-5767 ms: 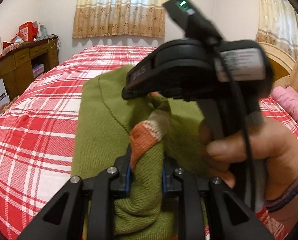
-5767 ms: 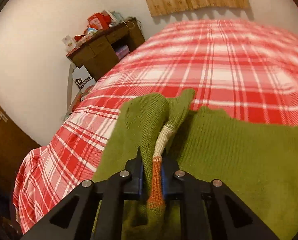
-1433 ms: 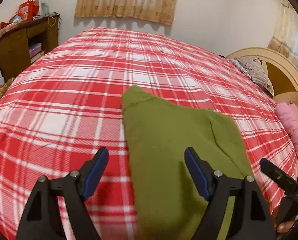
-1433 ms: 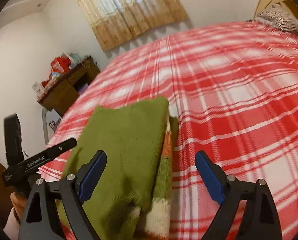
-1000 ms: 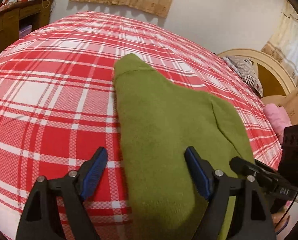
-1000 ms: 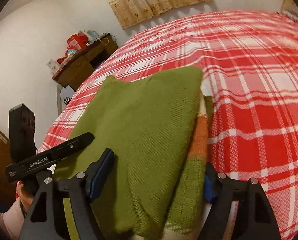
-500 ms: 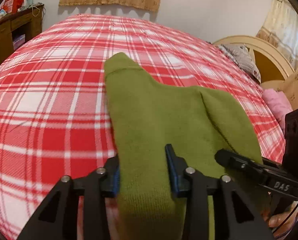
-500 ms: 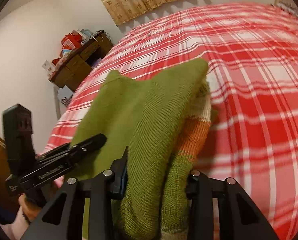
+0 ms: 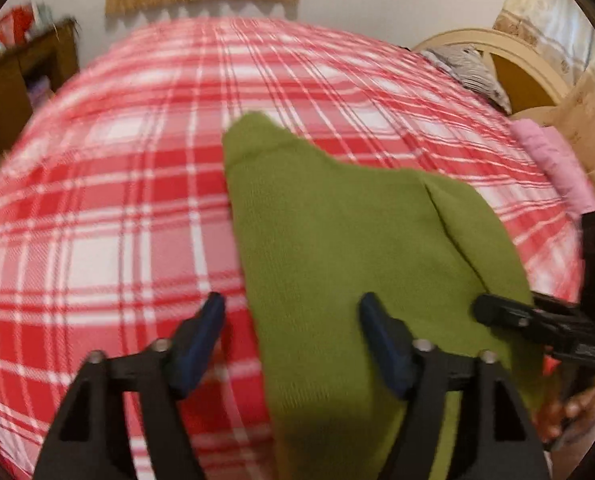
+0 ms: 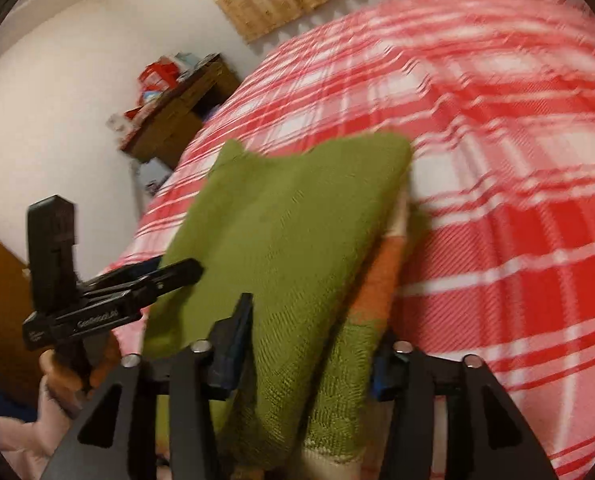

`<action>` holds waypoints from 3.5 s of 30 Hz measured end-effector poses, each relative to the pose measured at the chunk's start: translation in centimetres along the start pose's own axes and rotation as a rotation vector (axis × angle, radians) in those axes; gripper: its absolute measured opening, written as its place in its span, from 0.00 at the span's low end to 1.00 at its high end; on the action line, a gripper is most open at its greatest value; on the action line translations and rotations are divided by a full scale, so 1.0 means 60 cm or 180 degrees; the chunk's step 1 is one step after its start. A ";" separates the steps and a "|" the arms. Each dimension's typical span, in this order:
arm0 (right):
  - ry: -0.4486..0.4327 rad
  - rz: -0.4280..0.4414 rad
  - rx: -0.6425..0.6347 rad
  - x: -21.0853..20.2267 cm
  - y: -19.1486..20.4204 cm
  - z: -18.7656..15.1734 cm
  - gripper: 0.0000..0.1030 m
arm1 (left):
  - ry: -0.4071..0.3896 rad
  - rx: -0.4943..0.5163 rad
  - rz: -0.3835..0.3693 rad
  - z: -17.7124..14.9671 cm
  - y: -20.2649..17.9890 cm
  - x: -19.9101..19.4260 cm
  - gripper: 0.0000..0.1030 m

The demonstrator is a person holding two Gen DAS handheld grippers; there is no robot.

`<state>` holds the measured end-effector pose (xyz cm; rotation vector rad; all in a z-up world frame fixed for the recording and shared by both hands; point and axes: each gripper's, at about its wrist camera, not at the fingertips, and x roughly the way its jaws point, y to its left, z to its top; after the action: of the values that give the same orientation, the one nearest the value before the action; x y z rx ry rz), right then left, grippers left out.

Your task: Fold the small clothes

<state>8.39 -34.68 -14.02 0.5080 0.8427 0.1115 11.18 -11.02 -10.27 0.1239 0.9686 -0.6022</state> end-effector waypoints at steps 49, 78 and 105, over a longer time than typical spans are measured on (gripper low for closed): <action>0.0019 0.0572 -0.1163 0.425 0.525 0.036 0.33 | -0.0540 -0.1254 0.1719 -0.048 0.518 -0.094 0.25; -0.0116 0.0024 -0.1544 0.265 0.503 -0.100 0.22 | -0.0575 -0.1160 0.2182 -0.169 0.390 -0.191 0.37; -0.1602 -0.0181 -0.1506 -0.095 0.587 -0.153 0.77 | -0.1629 -0.0761 0.2326 -0.206 0.246 -0.420 1.00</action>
<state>1.45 -1.95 1.42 0.0545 0.3170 0.1194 -0.58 16.40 0.51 0.0946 0.4340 0.1603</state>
